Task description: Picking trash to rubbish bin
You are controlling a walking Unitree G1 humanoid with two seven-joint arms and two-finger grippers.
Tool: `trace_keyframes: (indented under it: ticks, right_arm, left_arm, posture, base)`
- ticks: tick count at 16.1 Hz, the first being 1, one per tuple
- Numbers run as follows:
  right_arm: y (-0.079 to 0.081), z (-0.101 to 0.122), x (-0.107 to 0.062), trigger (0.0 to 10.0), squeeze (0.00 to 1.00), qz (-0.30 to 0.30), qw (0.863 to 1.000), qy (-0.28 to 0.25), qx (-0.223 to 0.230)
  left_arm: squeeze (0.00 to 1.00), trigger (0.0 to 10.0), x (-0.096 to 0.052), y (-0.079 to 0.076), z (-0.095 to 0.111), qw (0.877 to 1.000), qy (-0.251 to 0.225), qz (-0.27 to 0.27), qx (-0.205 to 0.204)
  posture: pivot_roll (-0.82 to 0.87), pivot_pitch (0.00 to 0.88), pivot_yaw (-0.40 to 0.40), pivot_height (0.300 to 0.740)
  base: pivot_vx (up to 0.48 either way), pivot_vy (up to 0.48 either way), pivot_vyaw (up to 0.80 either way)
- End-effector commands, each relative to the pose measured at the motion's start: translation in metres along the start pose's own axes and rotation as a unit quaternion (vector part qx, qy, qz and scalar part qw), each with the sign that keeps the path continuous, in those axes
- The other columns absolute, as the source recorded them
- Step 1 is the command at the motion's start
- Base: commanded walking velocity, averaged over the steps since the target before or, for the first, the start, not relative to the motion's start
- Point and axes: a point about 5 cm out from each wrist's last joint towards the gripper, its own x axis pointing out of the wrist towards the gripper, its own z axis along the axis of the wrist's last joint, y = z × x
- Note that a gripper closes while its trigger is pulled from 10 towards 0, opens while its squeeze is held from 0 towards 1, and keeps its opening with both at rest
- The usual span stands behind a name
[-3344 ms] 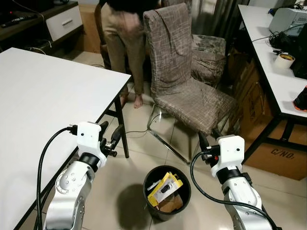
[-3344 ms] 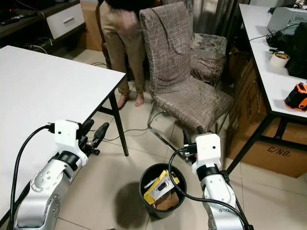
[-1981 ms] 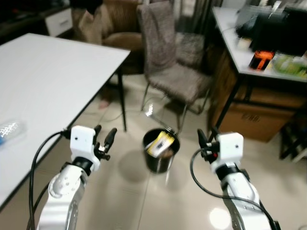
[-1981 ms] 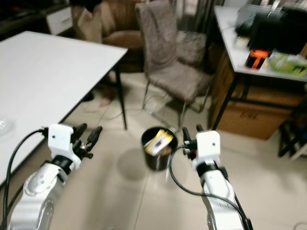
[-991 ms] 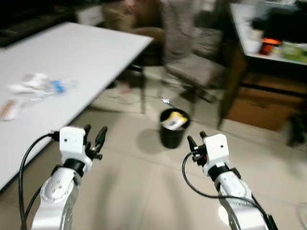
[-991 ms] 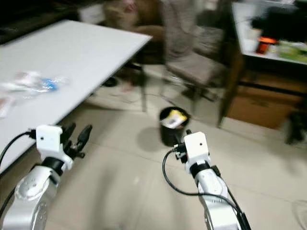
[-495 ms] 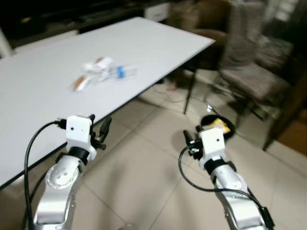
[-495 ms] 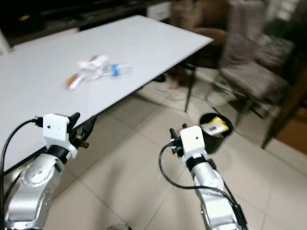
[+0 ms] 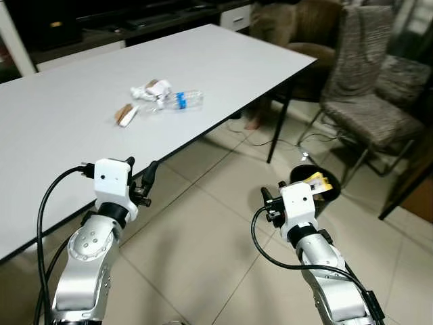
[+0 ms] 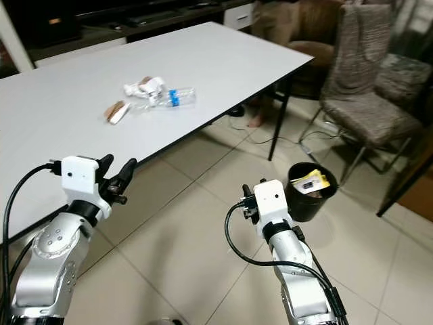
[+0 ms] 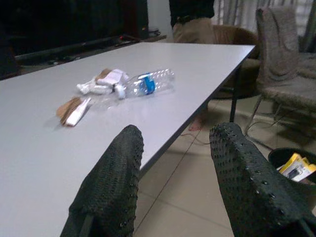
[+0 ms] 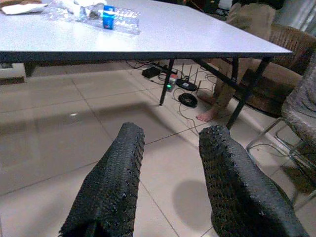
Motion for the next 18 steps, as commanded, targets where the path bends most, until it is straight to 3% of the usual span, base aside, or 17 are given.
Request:
trace_keyframes:
  ticks: [1, 6, 13, 18]
  right_arm:
    - [-0.008, 0.008, 0.003, 10.0, 0.0, -0.009, 1.0, -0.017, 0.013]
    - [-0.003, 0.008, -0.001, 10.0, 0.0, 0.01, 0.999, -0.011, 0.03]
    - [0.004, 0.009, -0.002, 10.0, 0.0, 0.048, 0.999, -0.018, 0.004]
    - [0.005, 0.016, 0.005, 10.0, 0.0, 0.042, 0.998, -0.039, 0.025]
  left_arm:
    - [0.0, 10.0, 0.004, 0.001, 0.003, 1.0, -0.006, 0.002, -0.002]
    - [0.0, 10.0, 0.006, 0.001, 0.004, 1.0, -0.002, -0.001, -0.01]
    - [0.0, 10.0, 0.001, 0.007, 0.0, 1.0, 0.004, 0.007, 0.002]
    - [0.0, 10.0, -0.001, 0.014, -0.002, 1.0, 0.014, 0.006, 0.01]
  posture:
    - [0.02, 0.0, -0.038, 0.74]
    - [0.01, 0.0, -0.039, 0.74]
    - [0.03, 0.0, -0.049, 0.74]
    - [0.03, 0.0, -0.036, 0.74]
  base:
    - [0.289, 0.0, 0.0]
    - [0.31, 0.0, 0.0]
    - [0.321, 0.0, 0.78]
    - [0.324, 0.0, 0.57]
